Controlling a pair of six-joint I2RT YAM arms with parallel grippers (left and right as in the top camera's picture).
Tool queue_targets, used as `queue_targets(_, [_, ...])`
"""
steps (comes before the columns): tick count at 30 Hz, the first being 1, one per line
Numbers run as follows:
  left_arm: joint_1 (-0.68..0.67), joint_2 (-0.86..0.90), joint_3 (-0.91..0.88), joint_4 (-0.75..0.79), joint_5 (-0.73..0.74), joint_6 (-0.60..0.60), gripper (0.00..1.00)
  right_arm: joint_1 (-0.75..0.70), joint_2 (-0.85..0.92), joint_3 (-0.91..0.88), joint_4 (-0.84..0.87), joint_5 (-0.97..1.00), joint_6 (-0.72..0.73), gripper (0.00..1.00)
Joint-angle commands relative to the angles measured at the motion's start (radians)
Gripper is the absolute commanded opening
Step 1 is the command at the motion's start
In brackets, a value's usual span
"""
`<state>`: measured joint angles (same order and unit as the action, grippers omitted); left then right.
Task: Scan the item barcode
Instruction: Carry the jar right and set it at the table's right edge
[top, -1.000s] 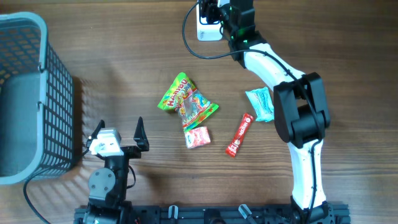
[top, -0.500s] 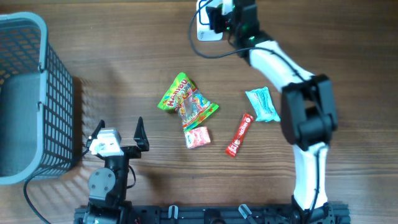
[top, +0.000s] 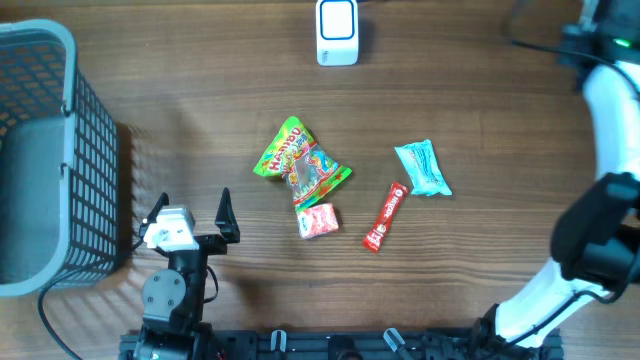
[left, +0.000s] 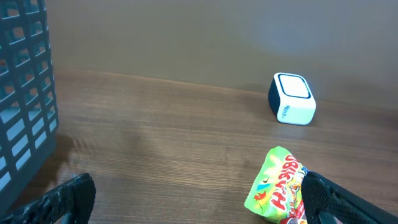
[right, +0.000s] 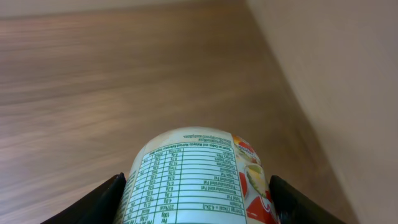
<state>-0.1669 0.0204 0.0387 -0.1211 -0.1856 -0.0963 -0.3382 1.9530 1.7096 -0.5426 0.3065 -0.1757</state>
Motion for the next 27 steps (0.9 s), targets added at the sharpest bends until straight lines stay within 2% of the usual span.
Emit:
queue_targets(1, [0.006,-0.004,-0.003,0.000,-0.009,-0.013,1.00,-0.151,0.014,-0.050,0.031,-0.234,0.083,0.69])
queue_targets(5, [0.006,-0.004,-0.003,0.000,-0.009,-0.013,1.00,-0.275,0.097,-0.121,0.067,-0.286,0.117,0.71])
queue_targets(11, [0.006,-0.004,-0.003,0.000,-0.009,-0.013,1.00,-0.341,0.217,-0.163,0.089,-0.290,0.216,0.71])
queue_targets(12, [0.006,-0.004,-0.003,0.000,-0.009,-0.013,1.00,-0.339,0.214,-0.160,0.093,-0.307,0.248,1.00])
queue_targets(16, [0.006,-0.004,-0.003,0.000,-0.009,-0.013,1.00,-0.339,0.206,-0.158,0.072,-0.428,0.272,1.00])
queue_targets(18, [0.006,-0.004,-0.003,0.000,-0.009,-0.013,1.00,-0.332,0.190,-0.159,0.061,-0.446,0.398,1.00])
queue_targets(22, [0.006,-0.004,-0.003,0.000,-0.009,-0.013,1.00,-0.282,0.135,-0.159,0.077,-0.415,0.557,1.00])
queue_targets(27, [0.006,-0.004,-0.003,0.000,-0.009,-0.013,1.00,-0.229,0.128,-0.159,0.068,-0.393,0.661,1.00])
